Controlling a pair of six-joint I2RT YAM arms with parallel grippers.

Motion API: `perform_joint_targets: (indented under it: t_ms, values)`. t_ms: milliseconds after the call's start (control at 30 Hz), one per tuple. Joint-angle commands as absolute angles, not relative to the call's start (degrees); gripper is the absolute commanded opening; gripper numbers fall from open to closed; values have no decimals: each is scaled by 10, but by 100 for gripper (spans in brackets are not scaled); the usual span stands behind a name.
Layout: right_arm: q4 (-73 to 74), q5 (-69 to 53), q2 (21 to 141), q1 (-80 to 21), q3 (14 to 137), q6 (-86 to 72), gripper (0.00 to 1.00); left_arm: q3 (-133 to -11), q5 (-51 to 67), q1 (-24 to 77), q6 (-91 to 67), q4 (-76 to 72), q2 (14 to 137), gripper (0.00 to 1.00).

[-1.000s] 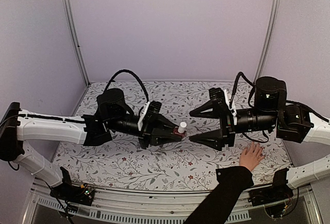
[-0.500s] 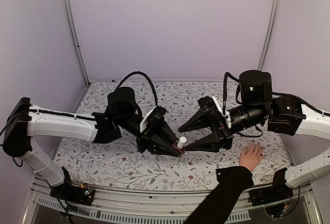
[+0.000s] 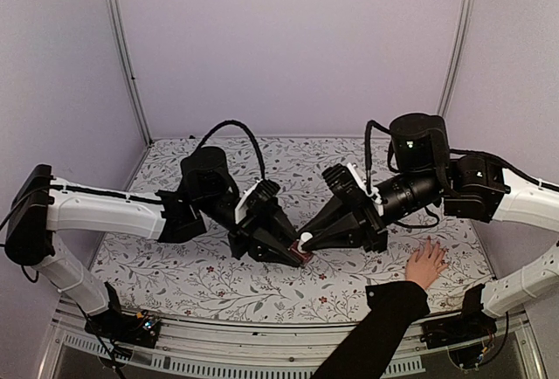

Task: Paint the nails
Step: Screw the nail polish bottle.

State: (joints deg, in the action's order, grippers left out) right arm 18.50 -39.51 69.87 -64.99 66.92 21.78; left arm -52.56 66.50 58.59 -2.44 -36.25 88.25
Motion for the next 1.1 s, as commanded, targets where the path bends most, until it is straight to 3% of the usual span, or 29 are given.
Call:
perform_joint_targets:
  t_ms: [0,533,1067]
  values:
    - [193,-386,705,-654,682,202,0,-518,614,575,-26,-395,866,0]
    - [150,-194,708,-654,667,134,0,-468,359,567,-14,-444,808,0]
    - [71,61,756,-654,665,67,0,-494,48,625,50,-496,858,0]
